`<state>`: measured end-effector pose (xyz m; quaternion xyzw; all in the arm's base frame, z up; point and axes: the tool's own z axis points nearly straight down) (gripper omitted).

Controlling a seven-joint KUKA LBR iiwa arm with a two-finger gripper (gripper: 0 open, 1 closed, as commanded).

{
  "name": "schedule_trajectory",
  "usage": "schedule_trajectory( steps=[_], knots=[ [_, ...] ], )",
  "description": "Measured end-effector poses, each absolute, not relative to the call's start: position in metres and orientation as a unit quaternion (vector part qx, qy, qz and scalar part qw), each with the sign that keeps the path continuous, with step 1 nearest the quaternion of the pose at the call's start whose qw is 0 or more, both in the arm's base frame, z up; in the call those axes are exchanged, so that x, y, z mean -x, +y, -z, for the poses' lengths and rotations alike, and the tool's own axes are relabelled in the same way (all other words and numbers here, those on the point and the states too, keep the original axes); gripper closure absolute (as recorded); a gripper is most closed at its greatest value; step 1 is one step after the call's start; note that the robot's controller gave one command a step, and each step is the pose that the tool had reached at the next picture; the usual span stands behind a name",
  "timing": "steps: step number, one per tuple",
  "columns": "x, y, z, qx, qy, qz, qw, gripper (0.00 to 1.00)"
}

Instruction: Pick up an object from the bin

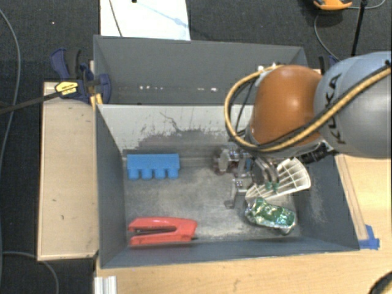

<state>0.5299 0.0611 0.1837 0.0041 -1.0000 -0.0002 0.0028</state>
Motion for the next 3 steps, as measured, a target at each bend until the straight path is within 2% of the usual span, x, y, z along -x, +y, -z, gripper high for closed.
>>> schedule_trajectory(
  steps=[1, 2, 3],
  knots=[
    [-0.532, 0.061, -0.188, -0.003, -1.000, 0.000, -0.001, 0.00],
    [-0.541, -0.002, -0.130, -0.041, -0.999, 0.000, -0.002, 0.00],
    [-0.562, -0.077, -0.120, -0.071, -0.998, 0.001, -0.002, 0.00]
  ],
)
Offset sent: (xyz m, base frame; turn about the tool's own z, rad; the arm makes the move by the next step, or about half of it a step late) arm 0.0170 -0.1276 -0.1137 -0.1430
